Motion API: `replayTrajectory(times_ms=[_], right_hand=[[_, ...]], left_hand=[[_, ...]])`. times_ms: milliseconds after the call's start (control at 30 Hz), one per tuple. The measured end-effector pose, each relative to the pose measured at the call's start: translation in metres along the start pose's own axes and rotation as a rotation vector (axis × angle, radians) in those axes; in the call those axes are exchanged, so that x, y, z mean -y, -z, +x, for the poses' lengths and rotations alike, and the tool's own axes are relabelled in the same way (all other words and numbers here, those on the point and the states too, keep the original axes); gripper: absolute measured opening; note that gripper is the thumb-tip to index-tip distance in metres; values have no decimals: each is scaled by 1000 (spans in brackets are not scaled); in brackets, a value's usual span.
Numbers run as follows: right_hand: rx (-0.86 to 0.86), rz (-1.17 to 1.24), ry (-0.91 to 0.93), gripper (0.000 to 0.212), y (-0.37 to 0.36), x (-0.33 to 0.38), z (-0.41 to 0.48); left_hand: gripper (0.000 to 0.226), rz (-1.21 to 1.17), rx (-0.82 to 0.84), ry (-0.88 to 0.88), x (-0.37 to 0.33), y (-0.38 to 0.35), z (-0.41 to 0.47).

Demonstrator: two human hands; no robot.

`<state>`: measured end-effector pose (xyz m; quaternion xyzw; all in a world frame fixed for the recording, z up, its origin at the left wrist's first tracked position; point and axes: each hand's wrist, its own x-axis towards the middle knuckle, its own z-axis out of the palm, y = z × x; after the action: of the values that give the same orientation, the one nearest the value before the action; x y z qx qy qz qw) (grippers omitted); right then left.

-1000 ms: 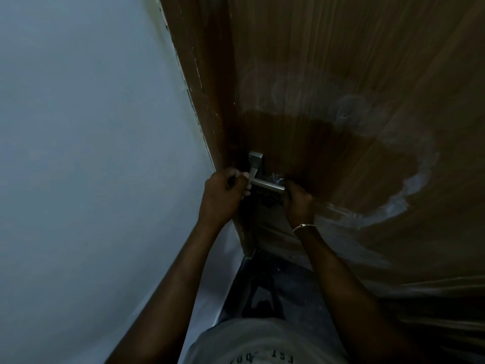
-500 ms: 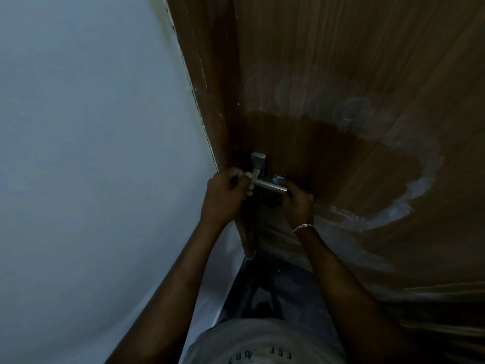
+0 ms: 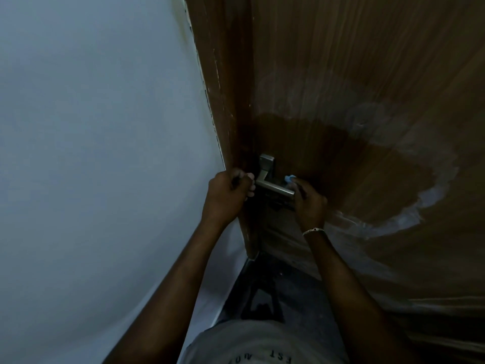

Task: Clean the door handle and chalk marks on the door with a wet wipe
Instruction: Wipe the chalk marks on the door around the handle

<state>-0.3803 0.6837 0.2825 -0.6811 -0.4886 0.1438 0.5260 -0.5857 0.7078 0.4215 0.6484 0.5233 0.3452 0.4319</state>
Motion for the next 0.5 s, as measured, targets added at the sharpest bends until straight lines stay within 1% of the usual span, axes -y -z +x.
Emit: replayTrajectory(times_ms=[33,67,133,167,233,300,433,500], right_hand=[[16,-15,14,25,-1,0,2],[48,-39,34,30,-2,-3,3],[147,-94,60,47,-6,-5,3],[188,-116,50,51,-7,-8,2],[227,-140,33,45,-8,-17,0],[231,-138,-6,38,-7,-27,-5],[204,-5,-100,38,-5,-23,-4],[195,48,-87,41,-13,-11,0]], left_hand=[[22,2,1,3,1,-1,0],[23,11,5,0,1,-2,0],[23,25,25,-18,0,-5,0],[23,22,39,-27,-2,-7,-1],[24,17,64,-45,-4,-10,-3],[24,13,67,-51,-4,-10,-4],[24,13,31,-24,2,-4,-3],[23,5,36,-11,3,-3,-4]])
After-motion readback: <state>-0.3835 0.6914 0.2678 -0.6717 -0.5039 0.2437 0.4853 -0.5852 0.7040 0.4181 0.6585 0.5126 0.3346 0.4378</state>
